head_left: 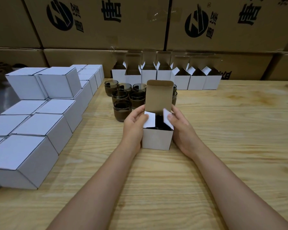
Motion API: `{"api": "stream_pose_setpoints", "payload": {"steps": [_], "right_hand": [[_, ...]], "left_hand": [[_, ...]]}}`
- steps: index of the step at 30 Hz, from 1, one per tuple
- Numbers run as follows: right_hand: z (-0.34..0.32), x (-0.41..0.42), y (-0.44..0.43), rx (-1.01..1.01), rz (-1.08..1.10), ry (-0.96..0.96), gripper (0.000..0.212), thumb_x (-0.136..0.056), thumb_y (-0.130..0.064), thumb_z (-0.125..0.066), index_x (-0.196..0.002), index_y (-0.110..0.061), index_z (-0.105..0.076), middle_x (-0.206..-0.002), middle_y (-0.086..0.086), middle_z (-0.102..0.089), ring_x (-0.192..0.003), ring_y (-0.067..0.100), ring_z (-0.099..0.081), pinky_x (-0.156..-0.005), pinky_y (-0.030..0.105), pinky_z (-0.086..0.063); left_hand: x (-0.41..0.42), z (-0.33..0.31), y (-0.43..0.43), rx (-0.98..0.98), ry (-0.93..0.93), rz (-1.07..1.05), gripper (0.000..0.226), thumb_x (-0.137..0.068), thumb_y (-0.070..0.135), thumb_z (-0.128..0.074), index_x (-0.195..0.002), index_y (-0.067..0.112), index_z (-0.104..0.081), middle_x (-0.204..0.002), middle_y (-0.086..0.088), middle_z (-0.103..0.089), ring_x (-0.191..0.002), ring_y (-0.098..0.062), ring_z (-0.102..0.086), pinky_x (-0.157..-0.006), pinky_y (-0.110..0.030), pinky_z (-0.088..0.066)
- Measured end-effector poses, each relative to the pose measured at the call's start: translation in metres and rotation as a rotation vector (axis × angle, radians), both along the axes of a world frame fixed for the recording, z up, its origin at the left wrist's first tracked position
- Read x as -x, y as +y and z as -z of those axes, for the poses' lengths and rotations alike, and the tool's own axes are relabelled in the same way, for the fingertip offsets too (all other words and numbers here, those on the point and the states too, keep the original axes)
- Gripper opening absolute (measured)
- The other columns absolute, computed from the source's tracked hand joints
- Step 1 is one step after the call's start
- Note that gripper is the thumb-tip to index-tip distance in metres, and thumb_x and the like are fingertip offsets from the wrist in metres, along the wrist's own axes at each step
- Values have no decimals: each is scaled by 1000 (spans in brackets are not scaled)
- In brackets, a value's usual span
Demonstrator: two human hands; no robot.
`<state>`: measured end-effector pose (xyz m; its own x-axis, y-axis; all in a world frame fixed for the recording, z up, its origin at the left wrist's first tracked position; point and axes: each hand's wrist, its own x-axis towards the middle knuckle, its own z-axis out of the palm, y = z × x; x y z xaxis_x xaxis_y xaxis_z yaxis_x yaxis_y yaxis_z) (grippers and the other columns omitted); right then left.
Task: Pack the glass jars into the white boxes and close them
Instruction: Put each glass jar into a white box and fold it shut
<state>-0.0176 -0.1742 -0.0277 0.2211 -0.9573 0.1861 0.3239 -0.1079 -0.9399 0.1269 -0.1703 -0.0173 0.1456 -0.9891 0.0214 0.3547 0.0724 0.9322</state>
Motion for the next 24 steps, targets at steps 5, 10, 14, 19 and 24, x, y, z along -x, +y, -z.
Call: {"api": "stream_pose_setpoints", "payload": {"steps": [5, 10, 14, 19, 24], "right_hand": [[2, -10, -1, 111, 107, 19, 49, -86, -7, -52, -125, -36, -52, -106, -7, -70, -103, 16, -65, -82, 29, -53], [1, -10, 2, 131, 100, -27, 48, -88, -3, -50, -121, -38, -56, -107, -7, -69, -100, 15, -65, -80, 29, -53], [0, -9, 7, 179, 41, -79, 31, -79, -18, -60, -108, -28, -62, -106, 3, -66, -99, 21, -62, -79, 32, -52], [1, -14, 12, 262, 74, 19, 28, -72, -41, -69, -96, -31, -59, -105, -3, -57, -99, 23, -52, -81, 36, -44], [4, -11, 13, 265, 79, 89, 24, -68, -32, -65, -92, -31, -61, -112, -3, -56, -103, 17, -53, -77, 28, -46]], "left_hand": [[3, 0, 2, -5, 18, -16, 29, -94, -1, -49, -104, 22, -64, -110, -8, -68, -101, -25, -64, -92, -45, -52], [4, 1, 3, 3, -7, -52, 27, -93, 3, -53, -95, 27, -67, -99, -1, -68, -98, -21, -62, -95, -47, -48], [4, 2, 4, 30, -38, -86, 23, -93, 3, -53, -96, 22, -66, -103, -8, -67, -101, -26, -60, -94, -48, -48], [3, 4, 5, 109, -33, -84, 17, -90, 1, -57, -90, 17, -64, -102, -10, -66, -97, -27, -61, -89, -47, -49], [5, 5, 4, 69, -19, -120, 24, -95, 5, -50, -84, 20, -64, -108, -13, -64, -97, -28, -58, -85, -49, -46]]}}
